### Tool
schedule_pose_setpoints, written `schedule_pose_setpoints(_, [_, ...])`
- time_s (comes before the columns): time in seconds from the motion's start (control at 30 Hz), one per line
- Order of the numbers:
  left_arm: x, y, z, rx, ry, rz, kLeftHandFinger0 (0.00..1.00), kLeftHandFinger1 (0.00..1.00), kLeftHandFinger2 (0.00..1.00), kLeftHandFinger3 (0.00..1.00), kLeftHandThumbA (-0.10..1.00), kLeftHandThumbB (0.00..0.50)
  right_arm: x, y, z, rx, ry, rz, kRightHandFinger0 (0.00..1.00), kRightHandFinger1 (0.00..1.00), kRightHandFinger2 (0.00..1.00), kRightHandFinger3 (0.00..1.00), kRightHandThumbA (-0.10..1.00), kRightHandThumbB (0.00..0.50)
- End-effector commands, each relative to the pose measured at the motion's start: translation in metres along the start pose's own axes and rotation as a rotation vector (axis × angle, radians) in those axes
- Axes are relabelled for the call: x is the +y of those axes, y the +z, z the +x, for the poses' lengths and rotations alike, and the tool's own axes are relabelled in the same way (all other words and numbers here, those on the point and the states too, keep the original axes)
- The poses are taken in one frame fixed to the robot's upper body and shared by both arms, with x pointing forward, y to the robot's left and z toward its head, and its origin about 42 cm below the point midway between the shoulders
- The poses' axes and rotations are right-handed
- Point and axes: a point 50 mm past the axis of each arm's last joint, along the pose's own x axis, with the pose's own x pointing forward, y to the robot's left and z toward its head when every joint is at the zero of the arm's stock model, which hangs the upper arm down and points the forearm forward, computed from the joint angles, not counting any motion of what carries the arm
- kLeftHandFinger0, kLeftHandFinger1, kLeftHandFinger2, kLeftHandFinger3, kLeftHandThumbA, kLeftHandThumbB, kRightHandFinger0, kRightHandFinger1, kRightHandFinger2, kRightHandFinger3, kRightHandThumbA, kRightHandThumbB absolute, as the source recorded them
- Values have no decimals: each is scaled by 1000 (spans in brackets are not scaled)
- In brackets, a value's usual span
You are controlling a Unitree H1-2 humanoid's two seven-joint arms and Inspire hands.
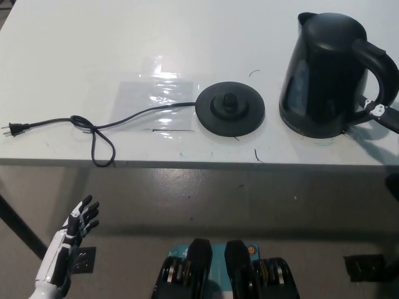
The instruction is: A kettle and its base are kept separately on the desk infront of the robot and the robot uses its right hand to lift the kettle by its handle and places it on its base to align it correctly.
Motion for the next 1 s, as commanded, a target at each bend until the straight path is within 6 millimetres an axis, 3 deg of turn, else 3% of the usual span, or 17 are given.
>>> schedule_pose_setpoints(0.0, [4,11,3,-68,-28,20,1000,1000,1000,1000,1000,167,-5,24,25,-120,20,-12,1000,1000,1000,1000,1000,286])
schedule_pose_setpoints(0.2, [5,11,5,-68,-25,22,1000,1000,1000,1000,1000,161,-5,23,28,-116,23,4,1000,1000,1000,1000,1000,225])
schedule_pose_setpoints(0.43, [5,11,5,-73,-27,11,1000,1000,1000,1000,1000,163,-5,29,30,-124,3,59,1000,1000,1000,1000,1000,227])
schedule_pose_setpoints(0.53, [4,11,5,-69,-29,7,1000,1000,1000,1000,1000,169,-5,33,32,-166,-32,109,1000,1000,1000,1000,927,237])
schedule_pose_setpoints(0.57, [5,11,5,-68,-28,14,1000,1000,1000,1000,1000,166,-4,36,32,-181,-55,140,877,865,876,963,858,297])
schedule_pose_setpoints(0.6, [5,11,5,-71,-29,18,1000,1000,1000,1000,1000,165,-3,37,32,-184,-65,163,680,608,633,724,803,314])
schedule_pose_setpoints(0.67, [5,11,6,-71,-28,18,1000,1000,1000,1000,1000,173,-2,41,34,-192,-80,225,179,140,184,232,652,285])
schedule_pose_setpoints(0.7, [6,11,6,-69,-29,14,1000,1000,1000,1000,1000,179,-2,43,35,-193,-98,242,37,81,173,175,590,279])
schedule_pose_setpoints(0.73, [6,11,6,-68,-30,12,1000,1000,1000,1000,1000,180,-2,44,35,-193,-103,242,18,121,264,193,554,277])
schedule_pose_setpoints(0.77, [6,11,6,-71,-31,13,1000,1000,1000,1000,1000,171,-2,45,36,-181,-122,238,1,161,387,201,333,232])
schedule_pose_setpoints(0.83, [6,11,6,-75,-33,15,1000,1000,1000,1000,1000,169,-3,46,36,-169,-135,242,0,177,443,158,201,215])
schedule_pose_setpoints(0.97, [8,12,8,-78,-32,28,1000,1000,1000,1000,1000,188,-3,47,37,-156,-135,280,0,159,421,118,125,202])
